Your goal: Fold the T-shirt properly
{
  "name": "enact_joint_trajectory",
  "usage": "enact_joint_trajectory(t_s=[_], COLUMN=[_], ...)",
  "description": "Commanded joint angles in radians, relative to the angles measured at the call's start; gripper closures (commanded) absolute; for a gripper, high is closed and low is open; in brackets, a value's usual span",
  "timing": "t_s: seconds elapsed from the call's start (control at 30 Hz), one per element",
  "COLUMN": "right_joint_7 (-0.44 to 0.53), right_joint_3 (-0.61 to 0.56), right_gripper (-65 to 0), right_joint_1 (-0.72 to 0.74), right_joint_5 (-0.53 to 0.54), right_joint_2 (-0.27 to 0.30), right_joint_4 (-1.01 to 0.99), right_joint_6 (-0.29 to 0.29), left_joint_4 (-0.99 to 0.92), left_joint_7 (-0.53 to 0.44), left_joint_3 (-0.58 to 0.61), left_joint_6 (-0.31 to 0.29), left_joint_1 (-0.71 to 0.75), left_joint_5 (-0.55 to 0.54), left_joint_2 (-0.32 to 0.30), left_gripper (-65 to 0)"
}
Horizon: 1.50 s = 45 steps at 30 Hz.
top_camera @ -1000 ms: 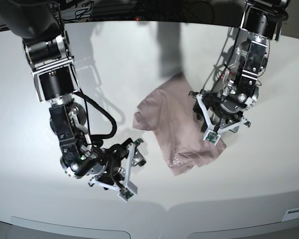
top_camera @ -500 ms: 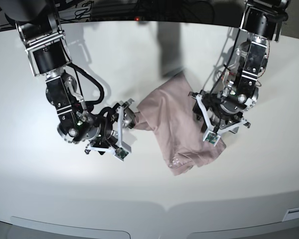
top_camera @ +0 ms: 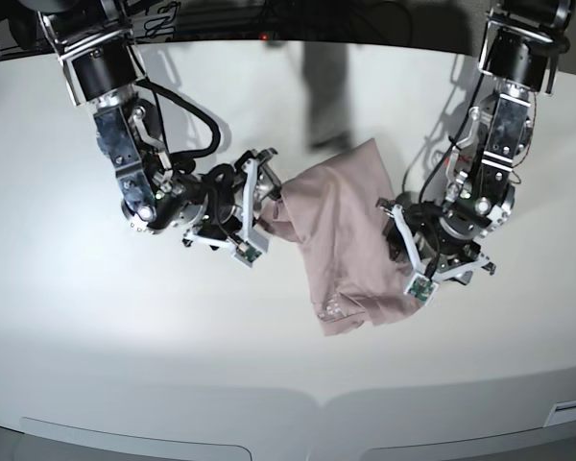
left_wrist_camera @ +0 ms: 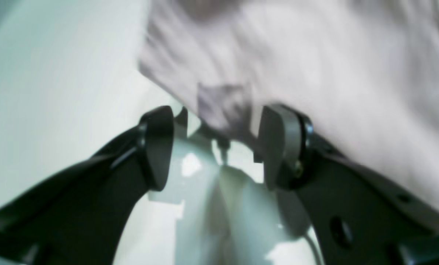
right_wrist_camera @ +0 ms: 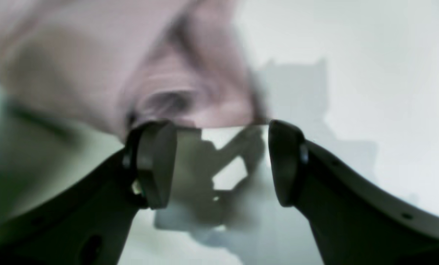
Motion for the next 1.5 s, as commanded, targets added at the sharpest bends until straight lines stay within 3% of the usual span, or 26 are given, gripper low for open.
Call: enact_joint_trajectory(t_s=[0.0,0.27,0.4,0.5,0.7,0.83,0.9,1.03,1.2,1.33,1.47], right_joint_7=[0.011,-0.030,-0.035,-0.039,-0.042,-0.058,-0.064,-0.070,-0.106,-0.165,-0.184], right_joint_3=[-0.001,0.003,0.003,0.003,0.056,0.165,0.243,0.409,0.574,0.641,0.650], right_gripper=[-39.0,-39.0,-39.0,-39.0,-39.0,-39.0,-39.0,-39.0,-39.0,-39.0,-39.0], right_joint_1=[0.018,-0.001,-0.001,0.007,0.051,0.075,0.090,0.104,0.104,0.104,0.103], right_joint_5=[0.031,0.042,0.148,0.153,0.118,0.117,0.117,0.129,0.243,0.320,0.334], right_joint_2=[0.000,0.000,0.000,0.000,0.000,0.000,0.000,0.006,0.024,0.029,0.046], right_joint_4=[0.047,0.147,0.158,0.170,0.275,0.354,0.366,0.366,0.366,0.366,0.366], right_joint_6=[0.004,0.004,0.004,0.004,0.004,0.004,0.004,0.004,0.004,0.004,0.004], left_joint_4=[0.013,0.013,0.014,0.017,0.144,0.271,0.299,0.292,0.230,0.110,-0.047], left_joint_7=[-0.018,0.008,0.008,0.031,0.092,0.189,0.190,0.121,-0.044,-0.080,-0.090], left_joint_3=[-0.005,-0.005,-0.005,-0.005,-0.005,-0.005,-0.005,-0.005,-0.005,-0.005,-0.004], left_joint_6=[0.000,0.004,0.003,0.004,0.003,0.003,0.000,-0.002,-0.008,-0.008,-0.016], left_joint_1=[-0.029,-0.047,-0.050,-0.068,-0.079,-0.060,-0.026,0.103,0.244,0.245,0.214], left_joint_5=[-0.003,-0.003,-0.013,-0.015,-0.159,-0.313,-0.357,-0.336,-0.162,-0.101,0.001], left_joint_2=[-0.011,-0.013,-0.014,-0.014,-0.014,-0.013,-0.007,0.047,0.149,0.198,0.186], left_gripper=[-36.9,-36.9,-36.9,-36.9,-36.9,-36.9,-36.9,-36.9,-36.9,-36.9,-36.9])
